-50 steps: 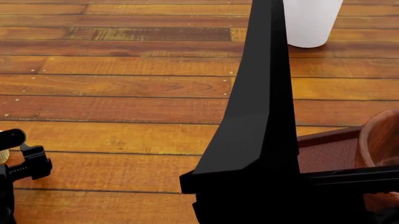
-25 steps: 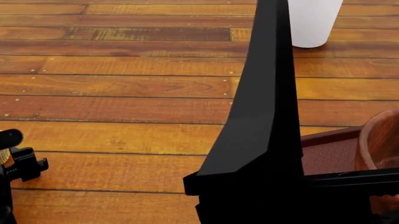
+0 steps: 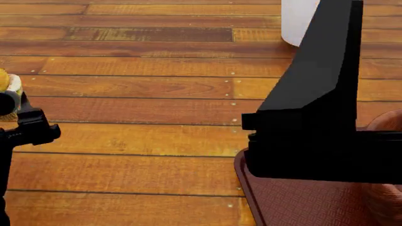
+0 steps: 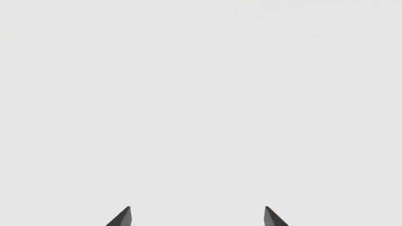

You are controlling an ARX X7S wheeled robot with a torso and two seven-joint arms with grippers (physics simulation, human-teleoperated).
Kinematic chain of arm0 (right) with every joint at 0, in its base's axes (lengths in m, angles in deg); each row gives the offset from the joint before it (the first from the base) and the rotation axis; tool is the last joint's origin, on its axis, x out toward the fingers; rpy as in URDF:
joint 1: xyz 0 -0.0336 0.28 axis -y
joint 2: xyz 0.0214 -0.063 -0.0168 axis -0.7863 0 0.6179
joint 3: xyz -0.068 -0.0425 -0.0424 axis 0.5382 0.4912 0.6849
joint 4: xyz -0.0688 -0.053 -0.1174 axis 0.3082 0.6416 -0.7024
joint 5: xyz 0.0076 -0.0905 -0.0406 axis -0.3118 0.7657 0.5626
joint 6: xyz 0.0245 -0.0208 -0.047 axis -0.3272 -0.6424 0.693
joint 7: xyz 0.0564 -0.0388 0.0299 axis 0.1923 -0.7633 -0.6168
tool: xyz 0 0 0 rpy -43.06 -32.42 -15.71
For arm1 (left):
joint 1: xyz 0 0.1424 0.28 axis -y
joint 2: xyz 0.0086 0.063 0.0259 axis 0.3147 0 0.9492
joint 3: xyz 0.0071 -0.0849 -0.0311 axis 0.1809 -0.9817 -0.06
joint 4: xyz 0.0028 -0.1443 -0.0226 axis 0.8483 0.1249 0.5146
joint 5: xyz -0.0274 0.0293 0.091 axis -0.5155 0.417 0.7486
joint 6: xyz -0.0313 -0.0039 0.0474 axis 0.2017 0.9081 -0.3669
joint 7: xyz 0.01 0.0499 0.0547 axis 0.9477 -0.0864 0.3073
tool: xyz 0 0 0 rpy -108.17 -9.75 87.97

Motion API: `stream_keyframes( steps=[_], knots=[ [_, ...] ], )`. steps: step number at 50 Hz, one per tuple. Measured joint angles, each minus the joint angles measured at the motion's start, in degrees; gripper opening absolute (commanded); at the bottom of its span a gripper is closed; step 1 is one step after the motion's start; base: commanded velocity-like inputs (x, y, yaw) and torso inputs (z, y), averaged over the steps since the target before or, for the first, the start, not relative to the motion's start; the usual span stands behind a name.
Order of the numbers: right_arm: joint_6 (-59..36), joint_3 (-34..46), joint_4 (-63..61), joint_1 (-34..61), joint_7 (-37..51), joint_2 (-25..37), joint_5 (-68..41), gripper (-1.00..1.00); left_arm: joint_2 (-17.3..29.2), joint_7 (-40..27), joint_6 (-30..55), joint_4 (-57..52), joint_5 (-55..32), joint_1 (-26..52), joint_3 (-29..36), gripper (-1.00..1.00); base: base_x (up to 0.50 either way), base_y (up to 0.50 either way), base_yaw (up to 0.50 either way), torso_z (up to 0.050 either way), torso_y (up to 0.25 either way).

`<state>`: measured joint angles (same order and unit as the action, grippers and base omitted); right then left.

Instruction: Pick up the bowl with donut and place it on the tray. Pick up the cupcake and place it on the tray.

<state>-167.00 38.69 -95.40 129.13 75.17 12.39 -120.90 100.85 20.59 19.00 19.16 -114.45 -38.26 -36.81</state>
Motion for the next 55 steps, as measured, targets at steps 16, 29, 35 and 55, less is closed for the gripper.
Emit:
stream_keyframes(
  steps=[16,29,35,55],
  knots=[
    [-2.5,5.0,3.3,5.0,-4.4,6.1,13.4,1.0,-2.1,7.5,5.9,-10.6,-2.5,9.1,12.0,-1.0,0.0,0.0,0.0,0.0,0.0],
    [3.3,13.5,3.1,10.6,-1.7,12.6,14.5,1.0,-7.1,13.3,2.7,-10.2,0.3,11.5,23.2,-1.0,0.0,0.0,0.0,0.0,0.0],
    [10.2,22.9,2.0,16.0,-0.9,17.9,15.5,1.0,-9.3,15.4,1.2,-9.5,1.2,11.8,27.4,-1.0,0.0,0.0,0.0,0.0,0.0],
    [25.1,52.8,-0.6,38.0,0.0,30.2,17.4,1.0,-16.4,21.5,-4.5,-3.3,3.3,11.8,38.3,-1.0,0.0,0.0,0.0,0.0,0.0]
  ],
)
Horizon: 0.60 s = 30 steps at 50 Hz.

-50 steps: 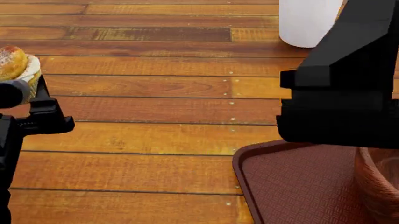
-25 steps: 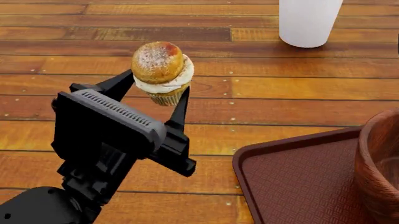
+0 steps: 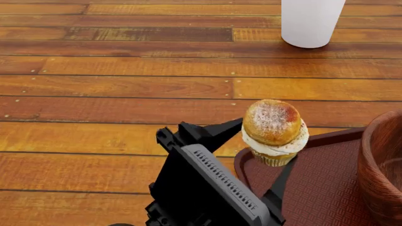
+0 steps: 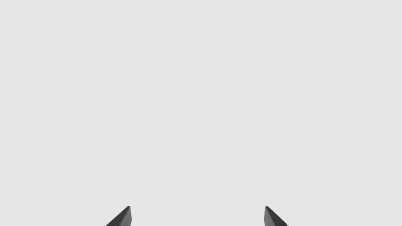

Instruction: Pick up the bowl with donut and place it on the tray. Pick up the cupcake and place it on the tray.

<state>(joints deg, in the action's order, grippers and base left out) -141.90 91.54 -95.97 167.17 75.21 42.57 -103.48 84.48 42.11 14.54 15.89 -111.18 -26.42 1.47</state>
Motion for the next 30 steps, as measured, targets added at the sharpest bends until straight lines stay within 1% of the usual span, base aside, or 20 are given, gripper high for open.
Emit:
stream_keyframes(
  steps=[12,30],
  knots=[
    [-1.0,-0.6,-0.3,4.0,0.1,3.7,-5.0,1.0,-2.7,2.3,-4.0,5.7,0.5,-1.3,5.3,-1.0,0.0,0.0,0.0,0.0,0.0],
    [-3.4,-7.1,-0.4,5.6,0.2,7.5,-13.4,1.0,-3.2,2.2,-5.8,10.0,-0.6,-4.1,10.0,-1.0,0.0,0.0,0.0,0.0,0.0]
  ],
)
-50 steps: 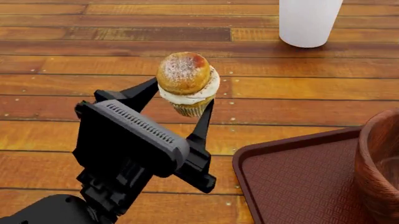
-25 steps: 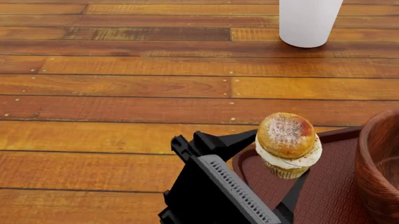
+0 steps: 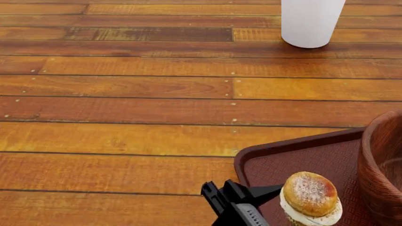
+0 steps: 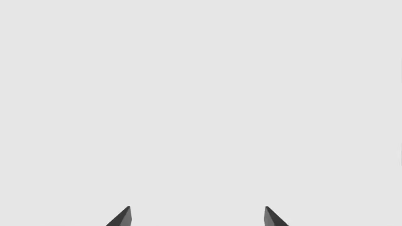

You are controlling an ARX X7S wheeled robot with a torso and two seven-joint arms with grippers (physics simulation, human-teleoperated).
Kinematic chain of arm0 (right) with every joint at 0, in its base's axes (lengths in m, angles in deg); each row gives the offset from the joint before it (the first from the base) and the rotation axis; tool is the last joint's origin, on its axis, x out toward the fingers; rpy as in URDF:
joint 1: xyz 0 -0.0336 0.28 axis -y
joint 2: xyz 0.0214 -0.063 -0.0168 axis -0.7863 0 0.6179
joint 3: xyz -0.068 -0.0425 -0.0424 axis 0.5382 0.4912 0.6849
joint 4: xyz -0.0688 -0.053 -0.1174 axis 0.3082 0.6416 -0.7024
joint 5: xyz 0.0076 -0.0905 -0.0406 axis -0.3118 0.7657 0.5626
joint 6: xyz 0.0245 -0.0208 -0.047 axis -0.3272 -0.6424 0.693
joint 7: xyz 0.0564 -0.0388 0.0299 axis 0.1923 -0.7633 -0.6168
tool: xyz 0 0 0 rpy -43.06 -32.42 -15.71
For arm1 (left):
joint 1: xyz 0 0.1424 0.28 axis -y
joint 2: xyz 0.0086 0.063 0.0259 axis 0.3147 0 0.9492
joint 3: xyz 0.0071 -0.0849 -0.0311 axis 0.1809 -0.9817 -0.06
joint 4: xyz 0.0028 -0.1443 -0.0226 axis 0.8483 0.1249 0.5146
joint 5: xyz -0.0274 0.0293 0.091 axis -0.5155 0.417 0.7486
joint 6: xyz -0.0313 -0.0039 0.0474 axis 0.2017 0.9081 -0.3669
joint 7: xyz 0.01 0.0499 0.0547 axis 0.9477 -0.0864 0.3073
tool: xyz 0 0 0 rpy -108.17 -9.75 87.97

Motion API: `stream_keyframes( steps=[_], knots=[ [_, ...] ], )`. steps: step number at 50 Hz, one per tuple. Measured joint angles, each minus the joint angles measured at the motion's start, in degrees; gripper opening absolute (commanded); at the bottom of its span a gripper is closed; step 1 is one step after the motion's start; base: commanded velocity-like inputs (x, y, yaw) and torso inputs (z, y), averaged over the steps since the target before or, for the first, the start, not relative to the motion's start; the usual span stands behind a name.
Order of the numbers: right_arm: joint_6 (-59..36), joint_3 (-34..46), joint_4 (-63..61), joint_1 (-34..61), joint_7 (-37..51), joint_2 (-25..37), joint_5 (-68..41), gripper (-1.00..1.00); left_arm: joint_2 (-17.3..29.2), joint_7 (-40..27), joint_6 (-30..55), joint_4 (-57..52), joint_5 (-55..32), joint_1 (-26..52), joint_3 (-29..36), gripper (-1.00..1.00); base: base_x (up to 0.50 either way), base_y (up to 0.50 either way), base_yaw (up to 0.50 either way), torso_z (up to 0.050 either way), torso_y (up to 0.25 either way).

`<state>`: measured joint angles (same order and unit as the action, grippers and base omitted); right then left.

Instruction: Pick up the bowl with donut and place it on the tray. Pick up the cupcake and place it on the tray.

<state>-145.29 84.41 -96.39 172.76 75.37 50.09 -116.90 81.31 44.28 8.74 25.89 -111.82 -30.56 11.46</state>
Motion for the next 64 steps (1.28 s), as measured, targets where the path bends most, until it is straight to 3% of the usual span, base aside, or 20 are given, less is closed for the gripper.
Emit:
stream_keyframes(
  steps=[4,5,20,33,37,45,49,53,64],
  knots=[
    [-0.3,-0.9,0.0,0.1,0.0,0.5,-1.1,1.0,0.0,-0.2,-0.1,0.5,-0.4,-0.3,0.5,-1.0,0.0,0.0,0.0,0.0,0.0],
    [-0.3,-1.1,0.0,0.1,0.0,0.6,-1.3,1.0,0.0,-0.3,-0.1,0.5,-0.5,-0.4,0.7,1.0,0.0,0.0,0.0,0.0,0.0],
    [-1.3,-5.2,0.0,-1.7,0.0,1.4,-3.9,1.0,0.5,-1.4,-0.5,0.1,-3.6,-0.3,1.3,1.0,0.0,0.0,0.0,0.0,0.0],
    [-6.1,-27.3,0.0,-19.9,0.0,-0.2,-6.2,1.0,2.2,-5.6,5.1,-11.2,-13.5,2.6,-3.3,1.0,0.0,0.0,0.0,0.001,0.0],
    [-5.3,-24.9,0.0,-19.3,0.0,-1.1,-4.3,1.0,3.4,-9.6,8.9,-17.8,-22.0,4.7,-7.1,1.0,0.0,0.0,0.0,0.0,0.0],
    [0.3,-9.0,0.0,-12.3,0.0,-3.5,3.7,1.0,7.3,-16.1,12.0,-25.0,-34.1,9.8,-16.7,1.0,0.0,0.0,0.0,0.0,0.0],
    [2.4,-4.9,0.0,-13.2,0.0,-5.4,8.0,1.0,10.5,-17.2,10.6,-24.1,-33.2,10.8,-21.3,1.0,0.0,0.0,0.0,0.0,0.0],
    [2.6,-6.5,0.0,-18.4,-0.8,-7.7,11.8,1.0,14.3,-18.6,8.3,-21.9,-30.5,10.3,-25.9,1.0,0.0,0.0,0.0,0.0,0.0],
    [-9.2,-30.2,0.1,-39.6,-3.8,-19.7,12.5,1.0,24.9,-26.8,1.4,-18.5,-19.0,1.3,-35.4,1.0,0.0,0.0,0.0,0.0,0.0]
  ],
)
